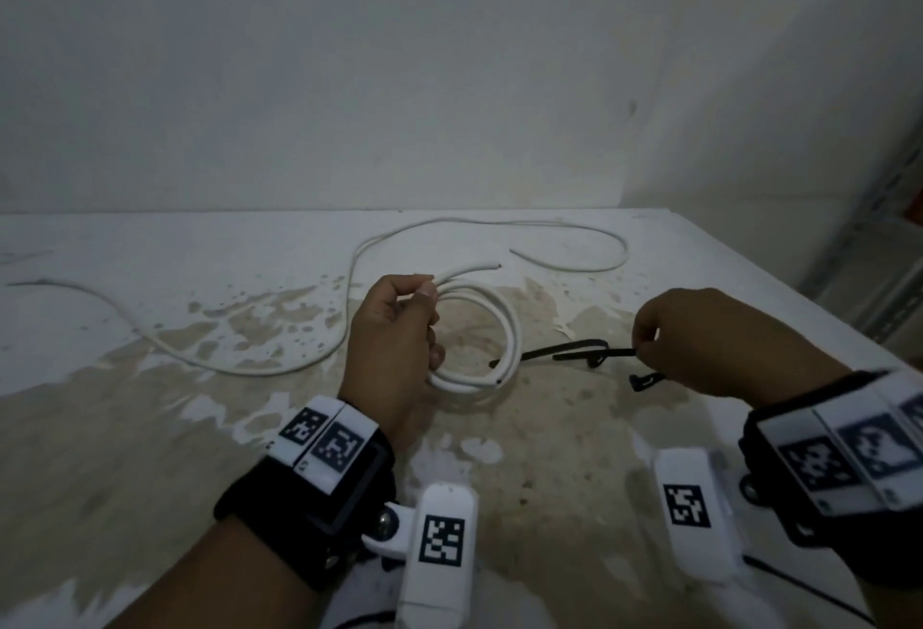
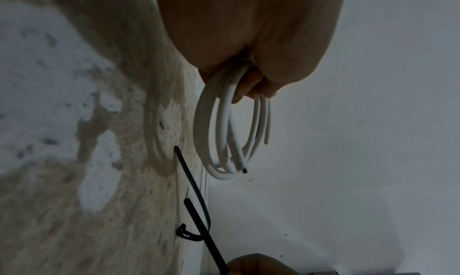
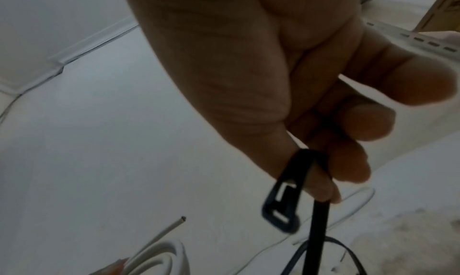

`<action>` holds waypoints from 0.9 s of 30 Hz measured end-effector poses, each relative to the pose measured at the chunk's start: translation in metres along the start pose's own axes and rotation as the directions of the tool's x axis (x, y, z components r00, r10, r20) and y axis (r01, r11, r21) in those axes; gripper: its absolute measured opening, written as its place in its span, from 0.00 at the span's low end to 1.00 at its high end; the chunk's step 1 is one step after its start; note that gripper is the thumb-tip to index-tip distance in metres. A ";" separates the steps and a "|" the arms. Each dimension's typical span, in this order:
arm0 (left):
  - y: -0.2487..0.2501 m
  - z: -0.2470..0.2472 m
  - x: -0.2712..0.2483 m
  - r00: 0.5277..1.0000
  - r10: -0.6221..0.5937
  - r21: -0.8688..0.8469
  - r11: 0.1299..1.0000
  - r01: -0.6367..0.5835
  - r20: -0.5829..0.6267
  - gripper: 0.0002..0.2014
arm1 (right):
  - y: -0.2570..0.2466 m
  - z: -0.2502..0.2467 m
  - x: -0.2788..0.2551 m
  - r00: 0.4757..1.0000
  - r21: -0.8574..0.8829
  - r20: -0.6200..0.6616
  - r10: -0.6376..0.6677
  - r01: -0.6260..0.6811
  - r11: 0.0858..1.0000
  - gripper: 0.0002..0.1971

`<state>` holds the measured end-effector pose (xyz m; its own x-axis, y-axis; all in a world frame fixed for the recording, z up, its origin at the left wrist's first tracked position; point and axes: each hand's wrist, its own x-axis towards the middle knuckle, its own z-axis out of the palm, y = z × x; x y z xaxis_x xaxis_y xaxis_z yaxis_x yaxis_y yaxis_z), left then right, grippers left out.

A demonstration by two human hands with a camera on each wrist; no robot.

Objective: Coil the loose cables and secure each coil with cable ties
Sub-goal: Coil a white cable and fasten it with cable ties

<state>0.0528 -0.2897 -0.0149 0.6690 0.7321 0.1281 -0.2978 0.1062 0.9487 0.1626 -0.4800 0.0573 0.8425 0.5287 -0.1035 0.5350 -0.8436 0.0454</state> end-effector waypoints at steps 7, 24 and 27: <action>-0.001 0.000 -0.001 1.000 0.012 -0.002 1.000 -0.012 0.001 0.07 | 0.023 -0.012 0.001 0.997 -0.183 -0.066 0.034 -0.046 0.982 0.09; 0.012 0.000 -0.007 0.960 0.277 0.135 0.954 -0.268 -0.050 0.06 | -0.109 -0.001 -0.005 0.963 0.991 0.128 -0.236 -0.133 -0.008 0.10; 0.016 -0.004 -0.002 0.973 0.217 0.057 0.975 -0.213 -0.078 0.13 | -0.120 0.001 -0.002 0.930 0.903 0.188 -0.315 -0.290 -0.318 0.10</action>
<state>0.0441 -0.2873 -0.0011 0.5332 0.7881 0.3076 -0.3937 -0.0906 0.9147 0.0970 -0.3798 0.0507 0.6036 0.7399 -0.2972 -0.4711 0.0303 -0.8816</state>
